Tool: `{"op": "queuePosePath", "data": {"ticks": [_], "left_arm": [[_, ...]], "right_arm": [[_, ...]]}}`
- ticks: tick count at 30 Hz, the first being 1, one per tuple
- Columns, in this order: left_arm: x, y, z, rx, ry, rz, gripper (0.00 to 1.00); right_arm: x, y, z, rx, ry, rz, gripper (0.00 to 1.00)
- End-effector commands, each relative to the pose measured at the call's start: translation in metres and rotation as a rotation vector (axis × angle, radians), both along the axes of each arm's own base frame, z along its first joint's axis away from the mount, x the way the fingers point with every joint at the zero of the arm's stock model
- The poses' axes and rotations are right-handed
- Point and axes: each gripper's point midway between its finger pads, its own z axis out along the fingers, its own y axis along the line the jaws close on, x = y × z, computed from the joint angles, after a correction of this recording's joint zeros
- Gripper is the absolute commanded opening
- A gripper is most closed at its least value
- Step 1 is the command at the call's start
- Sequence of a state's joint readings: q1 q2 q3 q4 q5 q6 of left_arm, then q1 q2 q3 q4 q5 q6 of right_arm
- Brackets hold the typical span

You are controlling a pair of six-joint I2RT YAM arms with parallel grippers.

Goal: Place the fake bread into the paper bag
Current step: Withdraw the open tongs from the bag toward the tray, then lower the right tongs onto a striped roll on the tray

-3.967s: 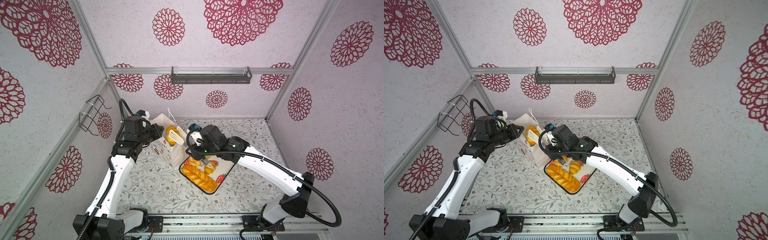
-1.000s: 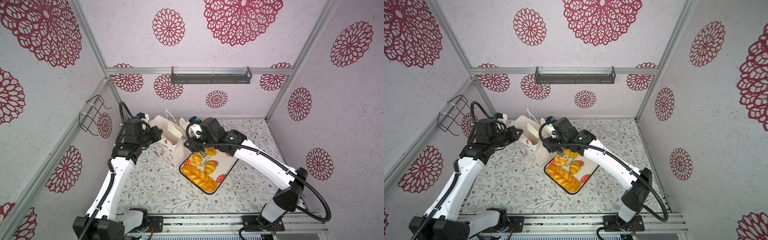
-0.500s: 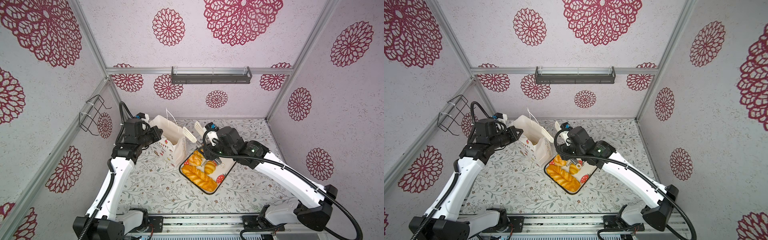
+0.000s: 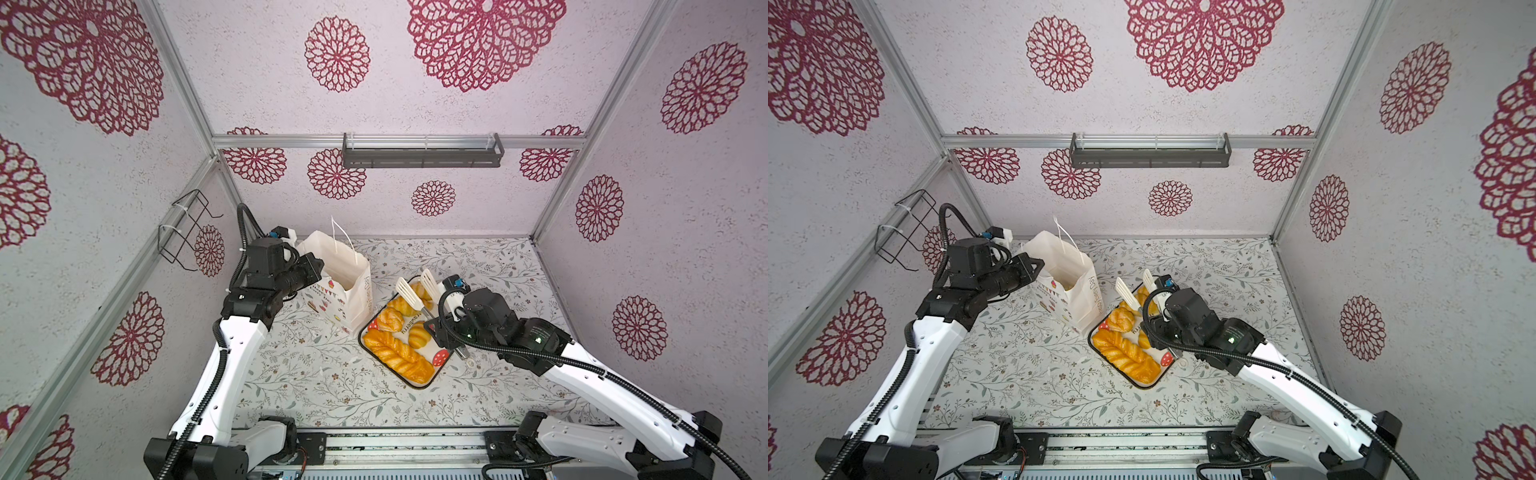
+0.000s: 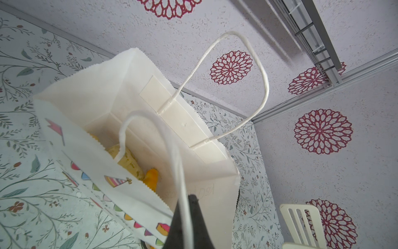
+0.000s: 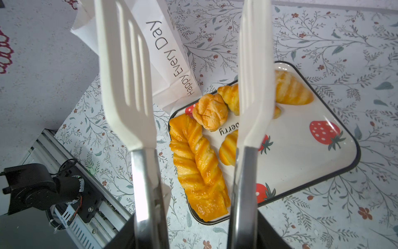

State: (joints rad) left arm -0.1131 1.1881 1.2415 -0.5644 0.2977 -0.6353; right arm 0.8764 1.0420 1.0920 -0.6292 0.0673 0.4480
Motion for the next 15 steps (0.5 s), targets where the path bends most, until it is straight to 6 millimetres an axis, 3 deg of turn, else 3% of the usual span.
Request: {"op": "queuePosePath", "data": {"ticks": [1,6,15], "left_arm": [[-0.005,-0.003,0.013,0.012,-0.028,-0.008,0.0],[-0.006,-0.005,0.015,0.015,-0.044,-0.016,0.0],[0.001,-0.01,0.019,0.03,-0.052,-0.052,0.0]], "right_arm": [[0.004,-0.007,0.011,0.069,-0.025,-0.069,0.5],[-0.003,-0.013,-0.017,0.048,0.036,-0.087,0.5],[-0.005,-0.015,-0.039,0.003,0.114,-0.113,0.5]]}}
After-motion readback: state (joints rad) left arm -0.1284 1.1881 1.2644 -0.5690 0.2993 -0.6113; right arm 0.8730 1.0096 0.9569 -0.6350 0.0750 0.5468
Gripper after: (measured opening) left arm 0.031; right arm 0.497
